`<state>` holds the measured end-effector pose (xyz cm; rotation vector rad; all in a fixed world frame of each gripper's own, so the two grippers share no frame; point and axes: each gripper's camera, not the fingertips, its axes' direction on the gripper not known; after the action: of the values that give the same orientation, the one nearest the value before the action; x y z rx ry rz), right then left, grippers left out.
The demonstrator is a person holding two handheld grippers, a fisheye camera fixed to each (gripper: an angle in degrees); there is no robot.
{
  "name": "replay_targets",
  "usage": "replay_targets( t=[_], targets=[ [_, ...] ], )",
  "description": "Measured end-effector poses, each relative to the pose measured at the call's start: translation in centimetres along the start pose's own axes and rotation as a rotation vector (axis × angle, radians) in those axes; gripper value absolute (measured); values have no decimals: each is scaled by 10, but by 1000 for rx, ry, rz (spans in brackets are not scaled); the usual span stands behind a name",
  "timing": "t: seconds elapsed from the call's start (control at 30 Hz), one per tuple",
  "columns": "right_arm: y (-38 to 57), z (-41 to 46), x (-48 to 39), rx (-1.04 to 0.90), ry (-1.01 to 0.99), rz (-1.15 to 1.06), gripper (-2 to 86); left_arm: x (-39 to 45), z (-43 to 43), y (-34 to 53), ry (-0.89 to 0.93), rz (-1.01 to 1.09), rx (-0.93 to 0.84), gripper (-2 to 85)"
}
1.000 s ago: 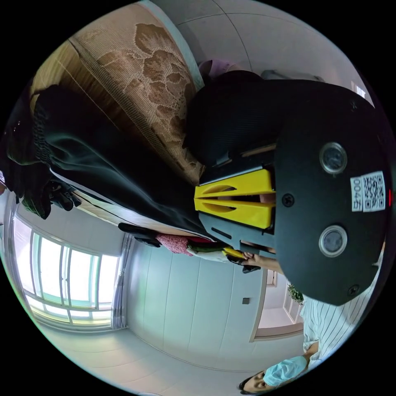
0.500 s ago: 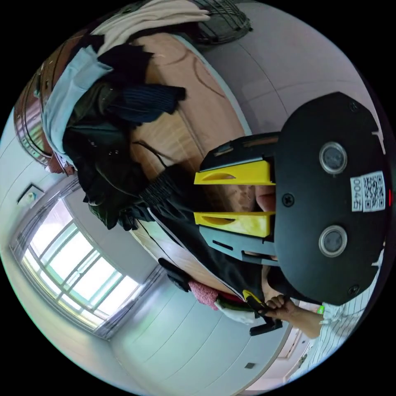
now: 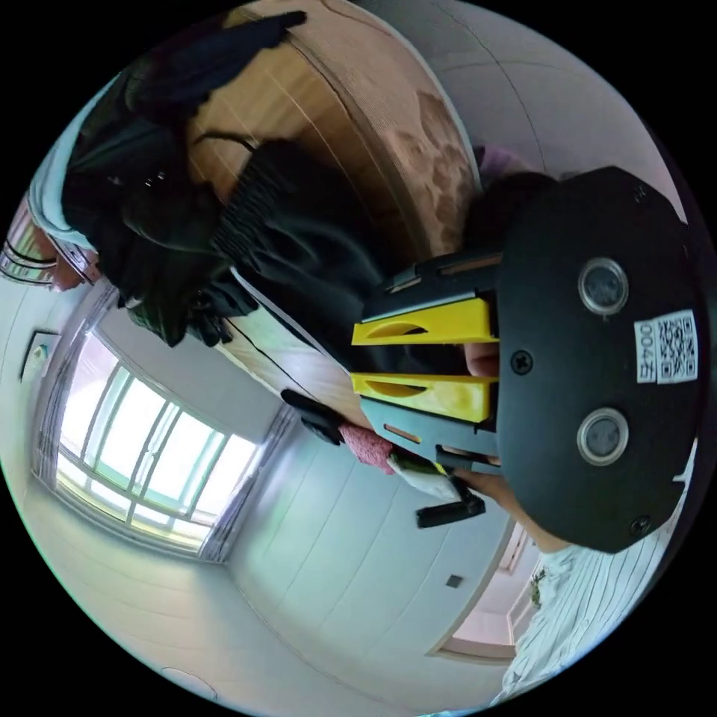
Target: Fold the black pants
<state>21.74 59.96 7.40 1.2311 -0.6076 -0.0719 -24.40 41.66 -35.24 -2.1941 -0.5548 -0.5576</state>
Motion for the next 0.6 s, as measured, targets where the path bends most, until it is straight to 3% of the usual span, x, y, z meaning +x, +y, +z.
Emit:
replay_targets(
  t=[0.13,0.3,0.6],
  targets=[
    [12,25,-19,-10,156,-80,57,-4,84,-54,-80,250,-66,95],
    [8,13,-13,52,120,-58,33,-15,177,-99,-182,429,-137,96],
    [3,1,-5,87,68,-48,5,-90,283,-140,-76,550,-257,110]
  ],
)
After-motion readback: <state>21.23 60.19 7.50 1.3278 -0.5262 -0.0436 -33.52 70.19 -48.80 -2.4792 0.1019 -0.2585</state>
